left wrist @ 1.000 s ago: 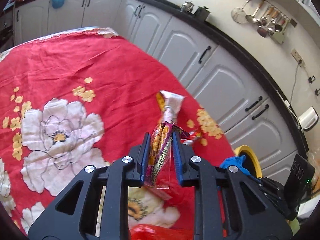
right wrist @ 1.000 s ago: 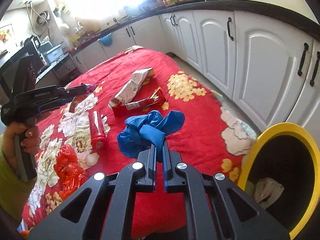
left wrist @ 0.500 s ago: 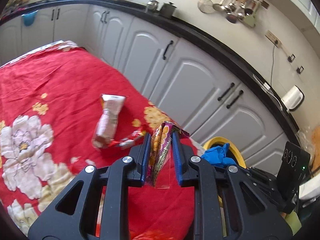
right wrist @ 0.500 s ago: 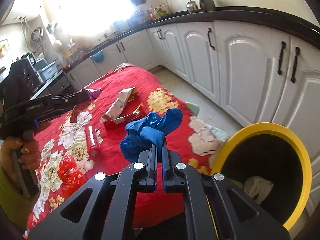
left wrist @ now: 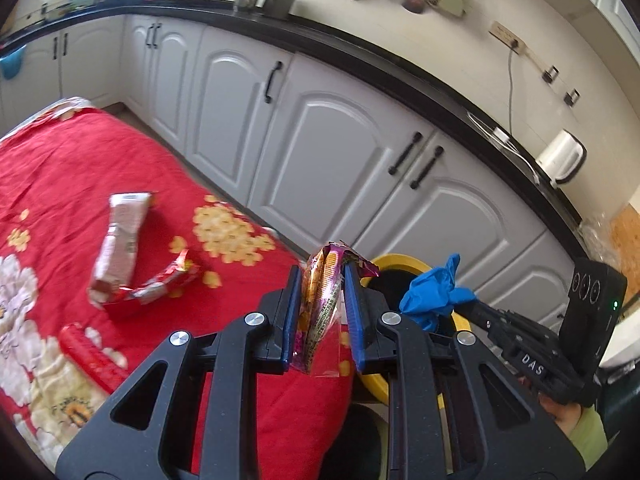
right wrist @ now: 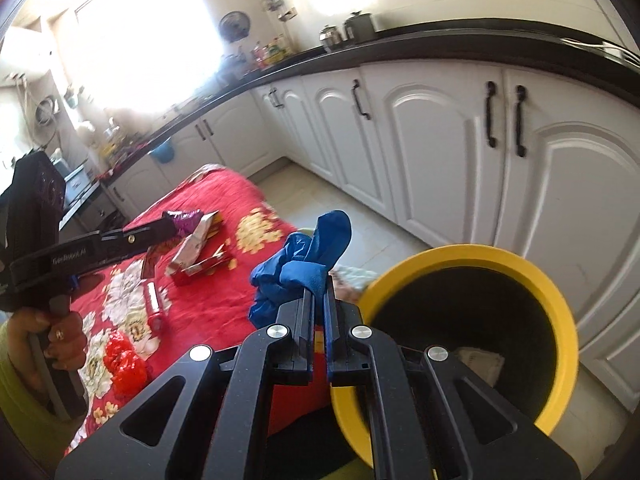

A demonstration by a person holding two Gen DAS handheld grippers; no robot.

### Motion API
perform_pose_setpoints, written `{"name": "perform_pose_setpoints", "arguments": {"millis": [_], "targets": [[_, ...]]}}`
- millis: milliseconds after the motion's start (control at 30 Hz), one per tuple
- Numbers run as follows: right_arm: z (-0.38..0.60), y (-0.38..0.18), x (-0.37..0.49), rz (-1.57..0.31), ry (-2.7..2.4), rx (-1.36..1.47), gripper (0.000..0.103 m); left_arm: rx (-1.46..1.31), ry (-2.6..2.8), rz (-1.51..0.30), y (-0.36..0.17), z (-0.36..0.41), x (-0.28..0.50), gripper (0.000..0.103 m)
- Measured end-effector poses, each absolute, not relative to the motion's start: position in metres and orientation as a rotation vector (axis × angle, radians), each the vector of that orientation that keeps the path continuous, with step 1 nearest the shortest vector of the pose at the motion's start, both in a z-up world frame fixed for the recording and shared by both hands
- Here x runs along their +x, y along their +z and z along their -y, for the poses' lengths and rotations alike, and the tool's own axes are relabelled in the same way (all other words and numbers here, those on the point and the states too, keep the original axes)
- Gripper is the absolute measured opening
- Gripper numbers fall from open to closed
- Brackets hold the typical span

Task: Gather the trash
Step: 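Carry the snack wrapper and blue glove over the bin with both grippers, then open both grippers over the bin to drop the wrapper and glove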

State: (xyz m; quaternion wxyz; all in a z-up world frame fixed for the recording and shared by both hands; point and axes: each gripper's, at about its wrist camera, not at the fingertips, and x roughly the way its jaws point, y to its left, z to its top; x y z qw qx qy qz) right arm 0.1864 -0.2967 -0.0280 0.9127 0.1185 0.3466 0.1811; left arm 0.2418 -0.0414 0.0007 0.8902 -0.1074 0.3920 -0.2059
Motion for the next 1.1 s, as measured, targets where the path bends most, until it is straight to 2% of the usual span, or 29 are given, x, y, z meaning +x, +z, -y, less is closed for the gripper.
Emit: {"name": "perform_pose_setpoints", "arguments": {"millis": [567, 967, 1033, 1100], "targets": [[0.376, -0.036, 0.176, -0.695, 0.233, 0.323, 0.004, -0.125, -0.557, -0.878, -0.017, 0.131, 0.242, 0.015], [0.401, -0.053, 0.171, -0.756, 0.177, 0.334, 0.004, -0.109, -0.631, -0.973, -0.046, 0.185, 0.241, 0.017], [0.404, -0.058, 0.171, -0.768, 0.163, 0.338, 0.007, -0.108, -0.629, -0.983, -0.05, 0.189, 0.242, 0.021], [0.408, -0.061, 0.171, -0.774, 0.152, 0.348, 0.019, -0.104, -0.627, -0.995, -0.054, 0.192, 0.242, 0.03]]}}
